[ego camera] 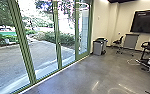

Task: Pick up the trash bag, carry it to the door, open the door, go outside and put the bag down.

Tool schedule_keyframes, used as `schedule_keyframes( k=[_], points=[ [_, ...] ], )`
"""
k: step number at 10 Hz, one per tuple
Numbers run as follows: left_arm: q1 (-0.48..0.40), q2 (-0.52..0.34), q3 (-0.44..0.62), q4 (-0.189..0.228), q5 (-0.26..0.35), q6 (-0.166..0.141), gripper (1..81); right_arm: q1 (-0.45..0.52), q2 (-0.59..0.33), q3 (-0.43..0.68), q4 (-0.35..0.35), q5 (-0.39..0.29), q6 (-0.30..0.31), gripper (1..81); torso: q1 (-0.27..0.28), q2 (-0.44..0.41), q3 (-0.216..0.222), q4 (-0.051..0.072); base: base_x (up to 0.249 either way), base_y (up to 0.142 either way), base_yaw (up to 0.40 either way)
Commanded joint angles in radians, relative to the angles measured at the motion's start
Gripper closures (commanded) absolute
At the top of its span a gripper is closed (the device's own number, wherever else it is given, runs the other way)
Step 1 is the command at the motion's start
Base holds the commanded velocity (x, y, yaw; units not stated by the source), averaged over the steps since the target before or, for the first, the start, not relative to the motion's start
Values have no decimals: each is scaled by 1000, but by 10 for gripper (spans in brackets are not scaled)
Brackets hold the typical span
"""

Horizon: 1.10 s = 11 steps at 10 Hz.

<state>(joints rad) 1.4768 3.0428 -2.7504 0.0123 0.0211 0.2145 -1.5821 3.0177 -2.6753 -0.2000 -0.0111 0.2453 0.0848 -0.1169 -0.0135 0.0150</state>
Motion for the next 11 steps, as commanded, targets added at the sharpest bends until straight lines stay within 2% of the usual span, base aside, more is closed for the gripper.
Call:
schedule_keyframes(
  k=[1, 11],
  points=[
    [-58, 4, 3, 6, 49, 9, 811, 49, -6, 3, -2, -53, 0, 10, 0, 0, 0, 0, 164, -75, 0],
    [-57, 4, 3, 6, 49, 9, 811, 49, -6, 3, -2, -53, 0, 10, 0, 0, 0, 0, 177, -77, 0]
  ],
)
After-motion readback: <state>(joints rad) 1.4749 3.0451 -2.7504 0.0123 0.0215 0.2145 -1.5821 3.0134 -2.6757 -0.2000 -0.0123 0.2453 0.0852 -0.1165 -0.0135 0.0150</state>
